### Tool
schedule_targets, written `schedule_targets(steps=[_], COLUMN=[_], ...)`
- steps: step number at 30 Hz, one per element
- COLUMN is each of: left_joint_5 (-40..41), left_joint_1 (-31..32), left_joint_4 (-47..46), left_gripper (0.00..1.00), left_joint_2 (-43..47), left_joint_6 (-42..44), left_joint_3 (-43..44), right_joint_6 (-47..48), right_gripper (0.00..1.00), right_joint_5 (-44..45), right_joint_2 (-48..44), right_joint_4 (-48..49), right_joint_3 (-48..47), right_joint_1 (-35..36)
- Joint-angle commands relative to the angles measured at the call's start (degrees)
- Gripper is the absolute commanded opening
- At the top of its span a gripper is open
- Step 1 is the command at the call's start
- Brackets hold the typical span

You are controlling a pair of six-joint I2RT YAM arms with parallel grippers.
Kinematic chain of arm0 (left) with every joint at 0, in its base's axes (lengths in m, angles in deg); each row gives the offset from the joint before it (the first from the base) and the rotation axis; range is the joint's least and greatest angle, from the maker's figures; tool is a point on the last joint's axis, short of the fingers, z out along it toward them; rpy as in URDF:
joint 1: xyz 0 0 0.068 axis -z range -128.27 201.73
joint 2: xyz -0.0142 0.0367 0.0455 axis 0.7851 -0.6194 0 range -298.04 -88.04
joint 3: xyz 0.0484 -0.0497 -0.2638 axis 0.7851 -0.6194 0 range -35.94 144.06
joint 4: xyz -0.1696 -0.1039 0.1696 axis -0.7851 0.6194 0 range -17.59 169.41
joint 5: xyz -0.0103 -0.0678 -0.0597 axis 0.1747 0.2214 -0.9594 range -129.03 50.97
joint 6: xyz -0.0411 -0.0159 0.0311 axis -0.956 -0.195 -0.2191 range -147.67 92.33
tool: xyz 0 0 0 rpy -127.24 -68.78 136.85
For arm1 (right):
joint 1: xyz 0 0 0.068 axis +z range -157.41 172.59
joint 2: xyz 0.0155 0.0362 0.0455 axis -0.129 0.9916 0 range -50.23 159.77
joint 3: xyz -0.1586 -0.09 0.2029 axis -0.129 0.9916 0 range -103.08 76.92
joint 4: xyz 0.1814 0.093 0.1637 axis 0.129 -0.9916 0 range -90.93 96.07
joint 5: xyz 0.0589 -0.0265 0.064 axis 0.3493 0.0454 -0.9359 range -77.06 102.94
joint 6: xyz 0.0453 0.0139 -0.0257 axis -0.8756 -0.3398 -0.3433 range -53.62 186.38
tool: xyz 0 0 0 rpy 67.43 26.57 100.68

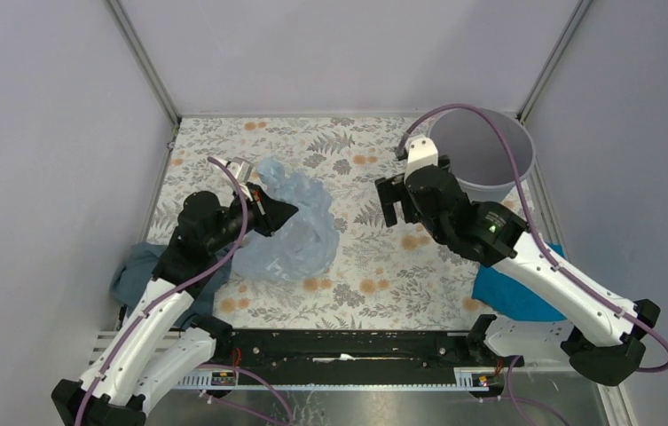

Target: Put the trash bags into the trash bin

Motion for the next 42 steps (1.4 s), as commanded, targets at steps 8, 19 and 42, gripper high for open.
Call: schedule_targets(steps=[8, 19, 42], left_joint_5=[-3.71, -0.32, -2.91], left_joint_1=[0.04, 0.05, 0.05], left_joint_4=[-0.14, 3.59, 12.3], left_gripper=[0.0, 0.0, 0.0], left_joint_2=[5.63, 7.83, 11.46], left_joint_6=[-0.18, 1.9, 7.89], left_joint_3=[-2.89, 0.4, 7.34], right_joint_6=[4.84, 7.48, 8.21], right_gripper=[0.96, 0.85, 0.0], right_joint_5=[9.78, 4.69, -34.73], right_joint_2=[15.27, 25.39, 19.47], right_joint_4=[-16.38, -17.49, -14.1], right_joint_3=[-23.27, -23.76, -18.19], right_joint_1=[-17.82, -23.24, -4.35])
